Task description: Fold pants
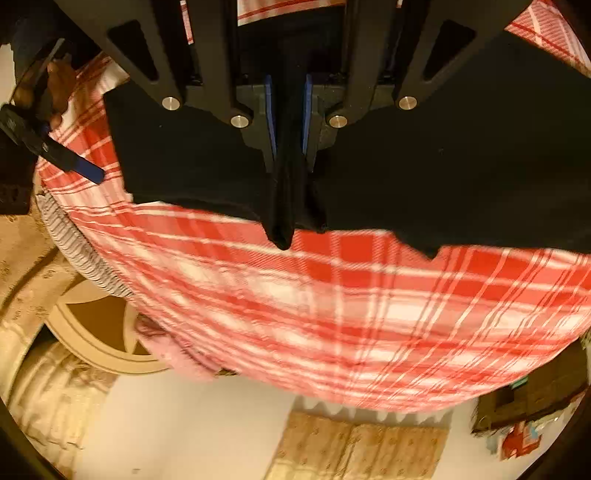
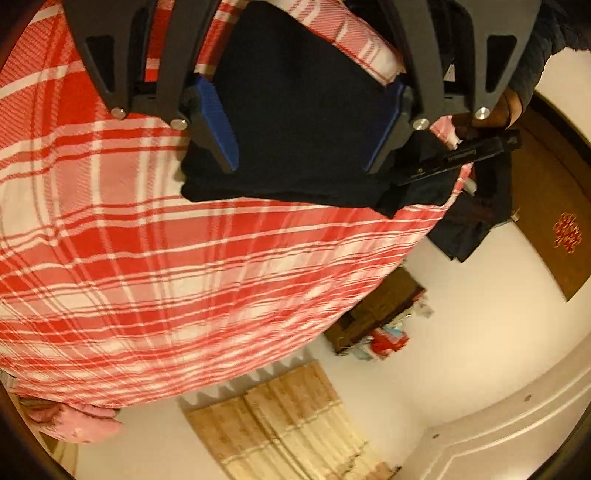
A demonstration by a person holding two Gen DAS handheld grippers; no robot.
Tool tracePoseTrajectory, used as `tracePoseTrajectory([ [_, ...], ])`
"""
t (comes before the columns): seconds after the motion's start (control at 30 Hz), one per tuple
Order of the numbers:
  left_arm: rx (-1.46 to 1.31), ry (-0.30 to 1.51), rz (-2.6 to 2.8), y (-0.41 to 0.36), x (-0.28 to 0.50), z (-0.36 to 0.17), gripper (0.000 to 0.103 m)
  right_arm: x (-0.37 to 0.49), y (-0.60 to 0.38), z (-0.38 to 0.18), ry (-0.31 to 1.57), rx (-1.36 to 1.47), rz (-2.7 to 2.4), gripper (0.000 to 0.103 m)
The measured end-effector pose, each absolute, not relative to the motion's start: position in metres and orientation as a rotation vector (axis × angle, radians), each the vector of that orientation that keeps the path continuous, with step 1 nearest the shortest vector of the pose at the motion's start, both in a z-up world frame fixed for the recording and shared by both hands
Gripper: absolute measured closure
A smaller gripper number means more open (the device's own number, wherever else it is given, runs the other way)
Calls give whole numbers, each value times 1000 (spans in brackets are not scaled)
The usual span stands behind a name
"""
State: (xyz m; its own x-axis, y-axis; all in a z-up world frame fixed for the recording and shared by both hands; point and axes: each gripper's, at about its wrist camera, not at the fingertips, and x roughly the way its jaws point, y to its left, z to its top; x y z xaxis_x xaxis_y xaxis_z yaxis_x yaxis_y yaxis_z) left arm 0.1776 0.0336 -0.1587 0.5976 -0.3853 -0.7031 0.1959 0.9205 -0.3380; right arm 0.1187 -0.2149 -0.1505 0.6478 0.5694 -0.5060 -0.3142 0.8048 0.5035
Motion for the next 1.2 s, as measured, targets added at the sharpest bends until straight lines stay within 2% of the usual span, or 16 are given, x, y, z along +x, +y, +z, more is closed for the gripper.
tracePoseTrajectory([
  [0.13, -276, 909, -324, 42, 184, -182, 91, 115, -193, -158, 734, 307, 549, 26],
  [0.33, -271, 859, -328, 41, 174, -181, 86, 129, -176, -190, 870, 201, 503, 27],
  [0.47, -235, 838, -306, 42, 168, -182, 78, 123, -176, -185, 842, 159, 486, 27],
  [0.6, -259, 819, -308, 47, 165, -187, 77, 113, -158, -179, 818, 49, 480, 21],
  [0.7, -262, 814, -305, 48, 163, -188, 77, 115, -145, -192, 868, -22, 463, 21],
  [0.8, -275, 811, -310, 50, 163, -189, 76, 109, -137, -192, 837, -117, 422, 21],
  [0.9, -279, 812, -304, 50, 162, -187, 75, 115, -138, -181, 809, -94, 399, 21],
  [1.0, -240, 814, -281, 46, 160, -184, 60, 126, -137, -173, 755, -116, 331, 16],
  [1.07, -220, 803, -248, 47, 157, -181, 38, 137, -137, -178, 758, -146, 294, 13],
  [1.13, -207, 783, -207, 50, 153, -178, 26, 153, -138, -194, 840, -170, 267, 13],
  [1.2, -210, 765, -198, 54, 150, -176, 26, 151, -140, -198, 823, -182, 267, 13],
])
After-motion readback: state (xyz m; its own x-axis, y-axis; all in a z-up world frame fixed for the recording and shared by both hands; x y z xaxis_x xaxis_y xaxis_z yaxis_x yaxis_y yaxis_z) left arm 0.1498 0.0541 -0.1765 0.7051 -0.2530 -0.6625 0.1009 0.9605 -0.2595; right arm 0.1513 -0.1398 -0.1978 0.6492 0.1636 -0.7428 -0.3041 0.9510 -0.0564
